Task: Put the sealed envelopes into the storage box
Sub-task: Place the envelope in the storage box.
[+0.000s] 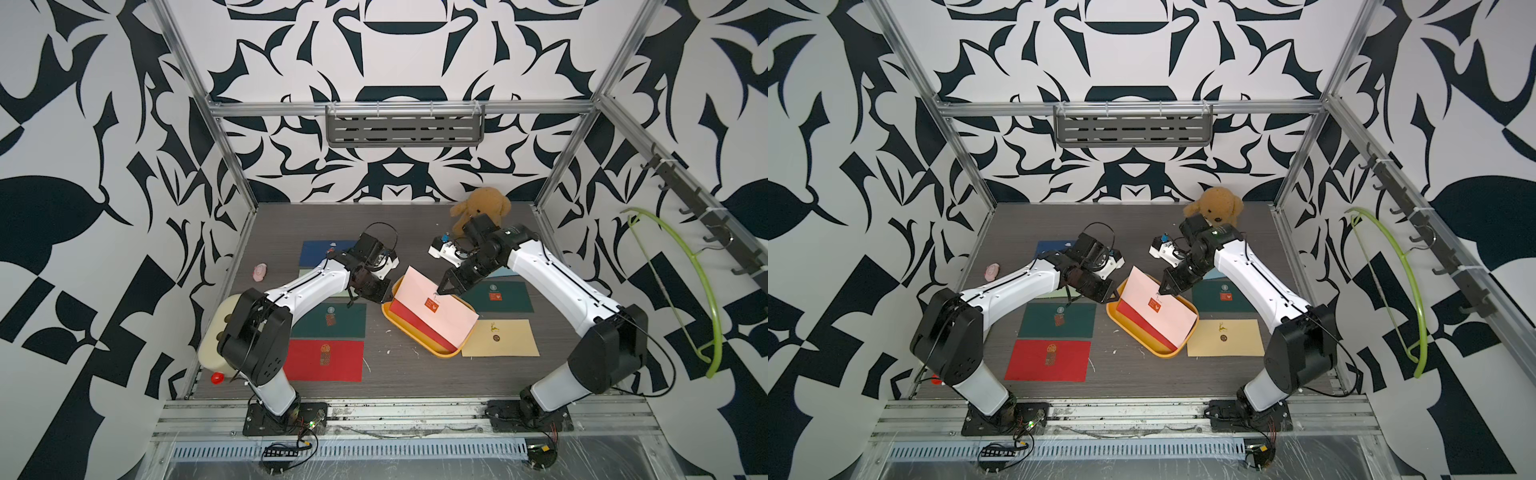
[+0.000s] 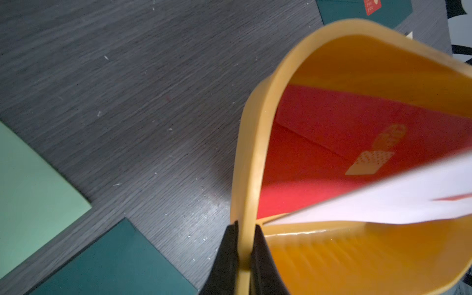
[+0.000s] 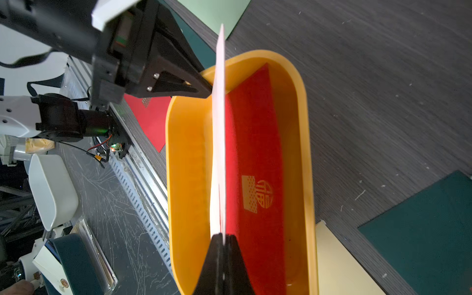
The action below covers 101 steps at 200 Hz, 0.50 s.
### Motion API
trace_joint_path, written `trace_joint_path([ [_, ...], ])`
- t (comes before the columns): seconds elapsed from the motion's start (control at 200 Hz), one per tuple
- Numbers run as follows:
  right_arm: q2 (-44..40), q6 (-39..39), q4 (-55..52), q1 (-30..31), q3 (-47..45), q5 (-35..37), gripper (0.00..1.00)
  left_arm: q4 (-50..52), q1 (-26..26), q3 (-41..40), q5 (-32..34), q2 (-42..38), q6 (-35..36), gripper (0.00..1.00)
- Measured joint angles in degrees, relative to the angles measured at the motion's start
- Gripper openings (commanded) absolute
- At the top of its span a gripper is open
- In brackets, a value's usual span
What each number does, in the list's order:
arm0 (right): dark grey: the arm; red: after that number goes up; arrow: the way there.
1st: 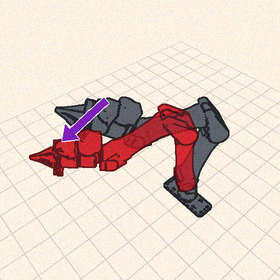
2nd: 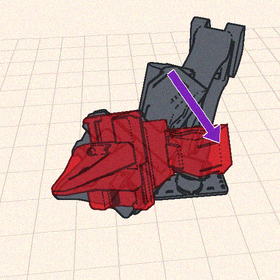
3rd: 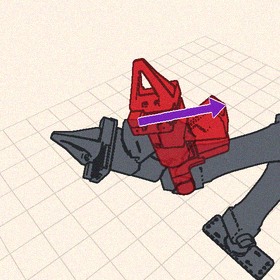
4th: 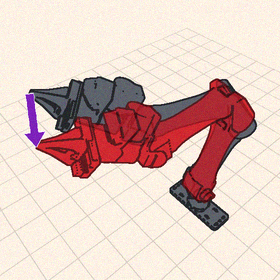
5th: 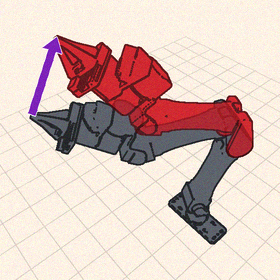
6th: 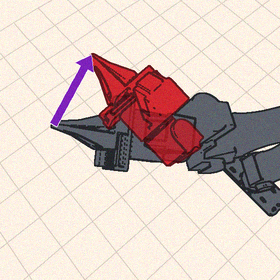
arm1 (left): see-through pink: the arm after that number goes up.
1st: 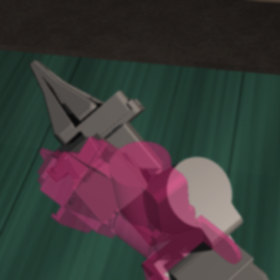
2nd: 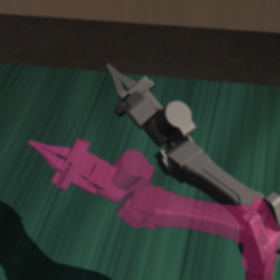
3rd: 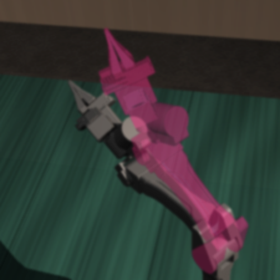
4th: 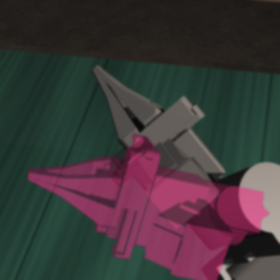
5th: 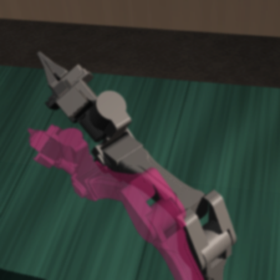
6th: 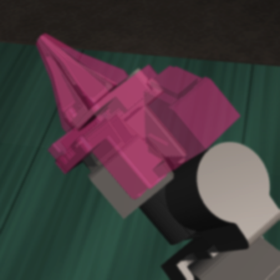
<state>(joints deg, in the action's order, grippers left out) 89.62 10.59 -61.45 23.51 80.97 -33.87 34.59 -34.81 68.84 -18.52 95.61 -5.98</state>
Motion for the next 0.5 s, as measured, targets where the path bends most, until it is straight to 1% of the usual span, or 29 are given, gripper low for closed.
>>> trace_joint_path([
  [0.38,1.53,-0.17,3.67,0.0,-4.37,0.28,0.0,-0.37,0.13,-1.51,-0.7,-1.2,0.0,0.0],
  [0.505,2.93,-0.68,4.5,0.0,-4.44,0.79,0.06,-0.48,0.61,-2.03,-0.85,-1.51,-0.15,0.0],
])
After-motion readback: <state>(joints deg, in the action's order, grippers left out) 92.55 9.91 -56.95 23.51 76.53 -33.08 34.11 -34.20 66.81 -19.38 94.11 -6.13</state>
